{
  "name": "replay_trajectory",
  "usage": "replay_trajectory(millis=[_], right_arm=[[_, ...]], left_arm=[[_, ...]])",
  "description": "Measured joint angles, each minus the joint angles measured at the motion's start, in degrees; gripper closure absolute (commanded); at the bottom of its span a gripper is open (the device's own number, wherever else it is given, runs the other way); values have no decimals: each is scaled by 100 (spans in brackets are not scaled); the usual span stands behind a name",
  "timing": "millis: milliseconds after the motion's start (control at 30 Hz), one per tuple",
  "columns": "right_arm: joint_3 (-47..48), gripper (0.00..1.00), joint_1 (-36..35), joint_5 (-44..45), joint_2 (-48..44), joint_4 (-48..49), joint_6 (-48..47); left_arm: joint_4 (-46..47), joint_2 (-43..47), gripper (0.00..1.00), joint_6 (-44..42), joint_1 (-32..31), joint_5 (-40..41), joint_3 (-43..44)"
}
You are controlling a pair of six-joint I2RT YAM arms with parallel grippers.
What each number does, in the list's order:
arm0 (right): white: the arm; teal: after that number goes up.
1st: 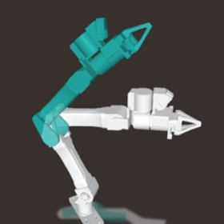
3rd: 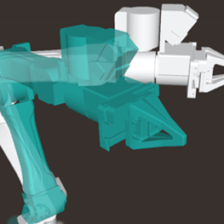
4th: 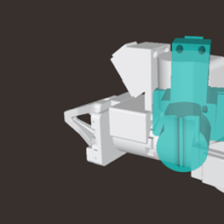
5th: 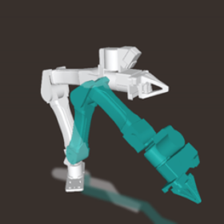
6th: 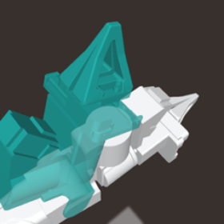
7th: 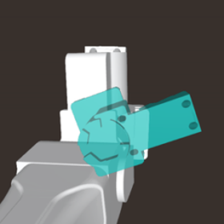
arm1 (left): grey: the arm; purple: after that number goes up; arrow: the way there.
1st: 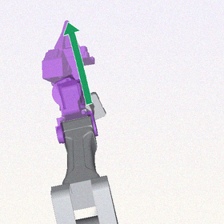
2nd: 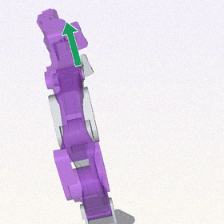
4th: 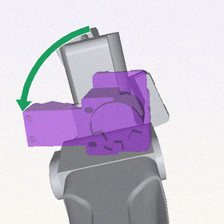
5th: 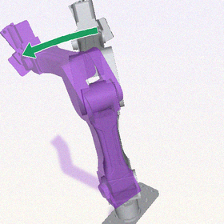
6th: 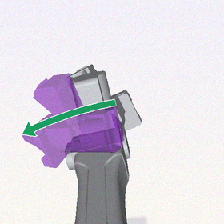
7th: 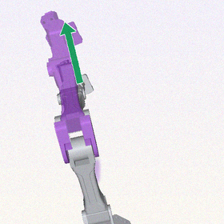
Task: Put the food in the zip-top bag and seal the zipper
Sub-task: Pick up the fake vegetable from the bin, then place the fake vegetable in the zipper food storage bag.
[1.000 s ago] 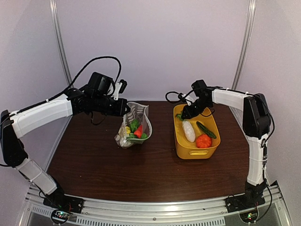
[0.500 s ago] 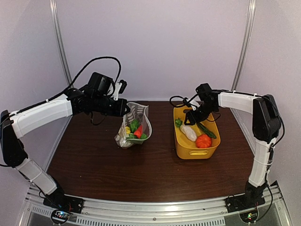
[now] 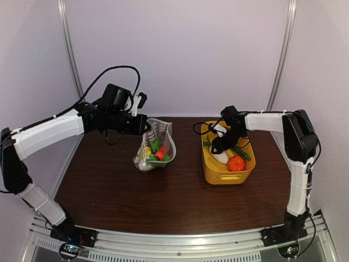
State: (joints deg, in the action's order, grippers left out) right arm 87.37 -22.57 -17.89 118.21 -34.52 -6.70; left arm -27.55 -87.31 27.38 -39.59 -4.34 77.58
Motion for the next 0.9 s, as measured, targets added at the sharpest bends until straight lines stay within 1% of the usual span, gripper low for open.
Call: replay_trajectory(millis=[67, 233, 367, 433, 533, 633, 700, 767, 900], right_arm=[[0, 43, -28, -7, 0, 2, -20], [0, 57, -57, -26, -2, -4, -37], [-13, 58, -57, -13, -155, -94, -66], [-55, 59, -55, 26, -474, -127, -72], [-63, 62, -44, 63, -1285, -120, -107], [-61, 71, -39, -63, -2096, 4, -210], [-61, 72, -33, -391, -2592, 109, -286], [-74, 73, -37, -710, -2892, 229, -306], [-293, 75, -160, -1405, -3289, 612, -234]], left_arm=[[0, 0, 100, 0, 0, 0, 0], [0, 0, 100, -2, 0, 0, 0], [-11, -2, 100, -2, 0, 0, 22], [-17, -2, 100, -2, 0, 0, 46], [-13, -2, 100, -2, 0, -9, 74], [-2, -9, 100, 0, 0, -52, 90], [-17, -42, 100, 15, 0, -85, 157], [-4, -87, 100, 33, 0, -118, 243], [39, -155, 100, 96, 0, -212, 367]])
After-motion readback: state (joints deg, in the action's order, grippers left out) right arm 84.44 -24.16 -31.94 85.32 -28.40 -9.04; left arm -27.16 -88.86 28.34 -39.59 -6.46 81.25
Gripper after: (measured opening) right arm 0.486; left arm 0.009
